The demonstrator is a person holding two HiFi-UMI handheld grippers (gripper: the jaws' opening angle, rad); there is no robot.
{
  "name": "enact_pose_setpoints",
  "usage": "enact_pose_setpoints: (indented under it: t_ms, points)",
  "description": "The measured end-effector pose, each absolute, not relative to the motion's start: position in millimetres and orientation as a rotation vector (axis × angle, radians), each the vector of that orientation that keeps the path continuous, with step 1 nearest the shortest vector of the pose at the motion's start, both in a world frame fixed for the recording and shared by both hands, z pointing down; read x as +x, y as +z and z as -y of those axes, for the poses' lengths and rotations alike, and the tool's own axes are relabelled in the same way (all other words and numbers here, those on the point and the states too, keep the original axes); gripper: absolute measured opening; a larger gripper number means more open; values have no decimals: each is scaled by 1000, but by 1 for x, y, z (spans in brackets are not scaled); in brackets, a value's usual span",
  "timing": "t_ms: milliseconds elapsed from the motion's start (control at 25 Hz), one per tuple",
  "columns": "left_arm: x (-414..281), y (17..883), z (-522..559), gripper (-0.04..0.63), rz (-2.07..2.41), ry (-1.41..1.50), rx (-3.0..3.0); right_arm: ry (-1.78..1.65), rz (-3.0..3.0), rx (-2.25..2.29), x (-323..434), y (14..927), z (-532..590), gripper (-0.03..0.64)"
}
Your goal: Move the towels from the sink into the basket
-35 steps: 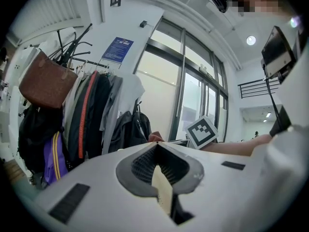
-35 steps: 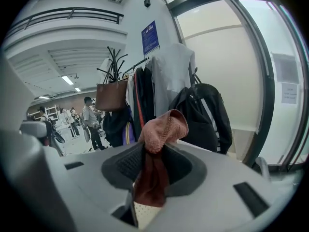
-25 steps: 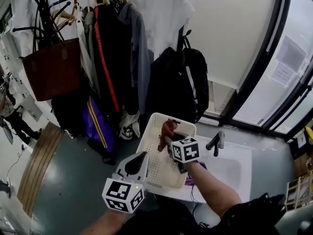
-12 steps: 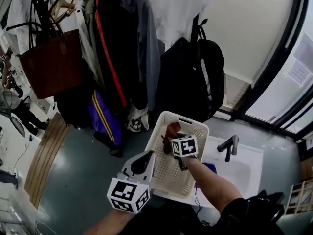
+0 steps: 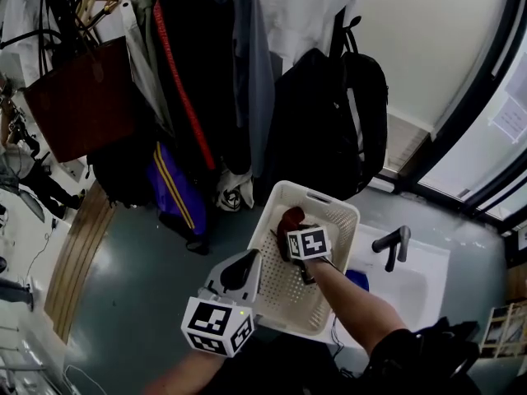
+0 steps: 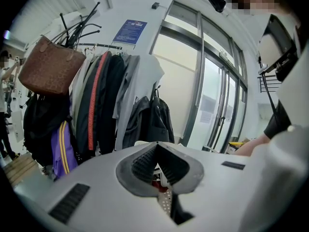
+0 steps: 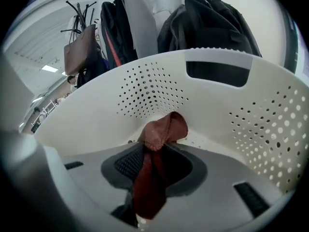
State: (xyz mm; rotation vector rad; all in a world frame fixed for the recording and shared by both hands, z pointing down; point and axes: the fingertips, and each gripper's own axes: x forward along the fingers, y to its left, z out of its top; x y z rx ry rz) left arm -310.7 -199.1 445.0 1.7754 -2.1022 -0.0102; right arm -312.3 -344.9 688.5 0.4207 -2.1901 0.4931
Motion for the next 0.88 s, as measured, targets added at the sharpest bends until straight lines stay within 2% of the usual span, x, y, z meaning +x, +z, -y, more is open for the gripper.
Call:
enact_pose_setpoints:
  t_ms: [360,520,560,880]
  points:
    - [-313,445,192,3,2109,-10,1767,484,2169,420,-309,699,347,156]
    - [-311,438,184,3,2128,-13,1769,501,2190,399,-310,688,347,267]
    - [-311,436,182,3,2132,-14,1773,505,2200,405,-309,683,347,276]
    - [-298,415,165,3,2150,-41,1840,485,2347,455,-300,612,345,272]
